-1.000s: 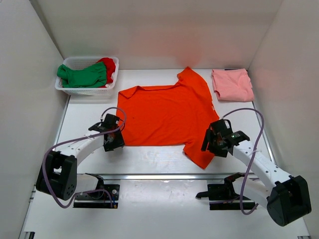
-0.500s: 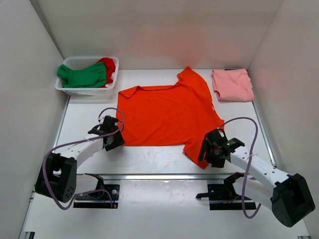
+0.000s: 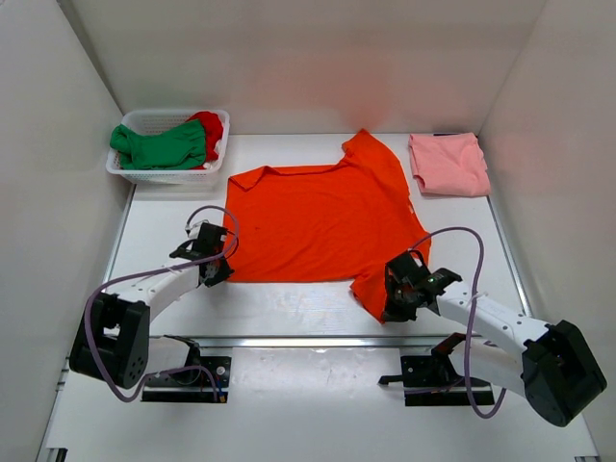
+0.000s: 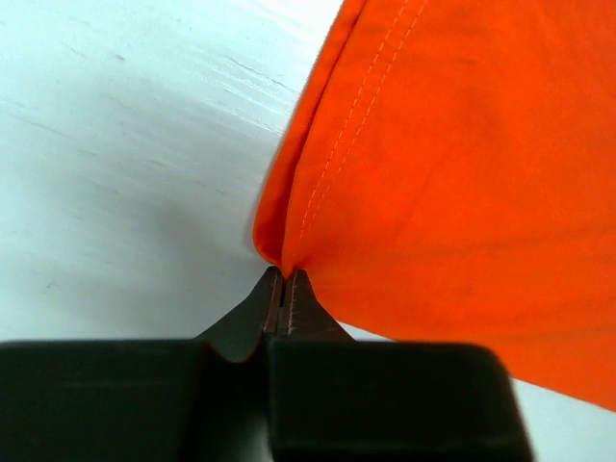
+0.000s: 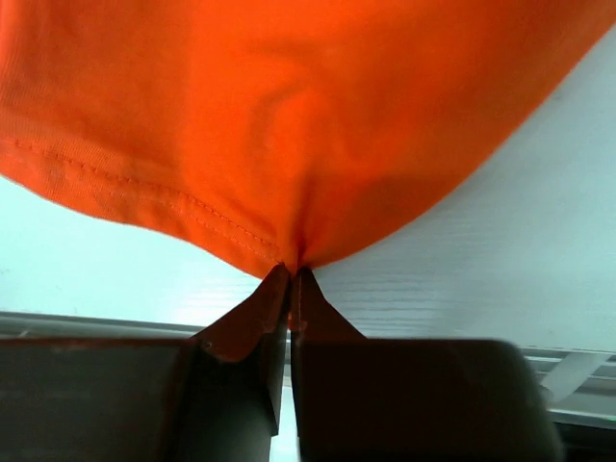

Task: Fold and stack the t-shirts
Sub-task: Grap the side of the flattened tshirt closest away from the robot with both arms, then fold the flattened tshirt in 1/3 of the way

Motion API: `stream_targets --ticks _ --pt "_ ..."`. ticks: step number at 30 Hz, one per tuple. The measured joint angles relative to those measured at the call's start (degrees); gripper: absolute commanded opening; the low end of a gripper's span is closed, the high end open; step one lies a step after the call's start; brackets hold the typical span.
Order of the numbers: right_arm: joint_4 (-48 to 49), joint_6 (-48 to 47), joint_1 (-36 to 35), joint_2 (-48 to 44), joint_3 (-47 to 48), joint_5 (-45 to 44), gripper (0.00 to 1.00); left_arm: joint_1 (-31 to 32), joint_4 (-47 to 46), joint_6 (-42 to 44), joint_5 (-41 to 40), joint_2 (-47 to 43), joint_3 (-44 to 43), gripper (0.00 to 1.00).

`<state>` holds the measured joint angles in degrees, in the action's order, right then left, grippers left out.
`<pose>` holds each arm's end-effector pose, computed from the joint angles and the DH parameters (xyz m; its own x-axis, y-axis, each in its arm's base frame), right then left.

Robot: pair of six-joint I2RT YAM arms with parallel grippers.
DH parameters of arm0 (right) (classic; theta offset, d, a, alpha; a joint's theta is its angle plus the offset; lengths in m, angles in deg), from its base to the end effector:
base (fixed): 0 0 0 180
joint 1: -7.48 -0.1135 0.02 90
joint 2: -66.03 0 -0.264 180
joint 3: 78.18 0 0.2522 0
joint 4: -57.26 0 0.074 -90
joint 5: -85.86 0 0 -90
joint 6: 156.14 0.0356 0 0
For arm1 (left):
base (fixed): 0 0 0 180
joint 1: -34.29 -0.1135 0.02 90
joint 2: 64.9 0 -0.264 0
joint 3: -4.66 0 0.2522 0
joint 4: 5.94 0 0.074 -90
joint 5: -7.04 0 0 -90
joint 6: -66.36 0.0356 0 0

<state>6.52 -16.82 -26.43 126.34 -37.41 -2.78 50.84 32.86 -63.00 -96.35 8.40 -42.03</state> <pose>0.1355 0.0921 0.1553 -0.9372 0.2835 -0.2030 0.2246 0.9362 0.2705 0.2083 -0.0533 0.1546 -0.7911 -0.4085 -0.4553 -0.4100 0.9065 -0.1011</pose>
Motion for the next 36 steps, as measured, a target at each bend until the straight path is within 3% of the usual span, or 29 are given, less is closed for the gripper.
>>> stream_targets --ticks 5,12,15,22,28,36 --pt "-4.35 -5.31 5.16 -1.44 3.54 0.48 0.00 -0.42 1.62 1.36 -0.31 -1.03 -1.73 0.00" --pt "-11.58 -18.01 13.84 -2.54 29.51 -0.44 0.00 -4.15 7.28 4.68 0.92 -6.69 -19.02 0.00" --pt "-12.98 -20.85 14.67 -4.59 34.51 -0.44 0.00 -4.46 8.13 5.46 1.57 -9.53 -22.21 0.00" --pt "-22.36 -24.61 17.27 -7.32 36.17 -0.81 0.00 -4.57 16.17 6.16 4.46 -12.28 -20.79 0.00" --pt "-24.90 -31.08 31.39 -9.16 41.38 2.54 0.00 -5.20 19.02 7.02 5.11 -13.46 -20.63 0.00" --pt "-25.55 -31.30 21.05 -9.99 32.92 4.37 0.00 -4.94 20.33 7.89 6.27 -15.19 -11.50 0.00"
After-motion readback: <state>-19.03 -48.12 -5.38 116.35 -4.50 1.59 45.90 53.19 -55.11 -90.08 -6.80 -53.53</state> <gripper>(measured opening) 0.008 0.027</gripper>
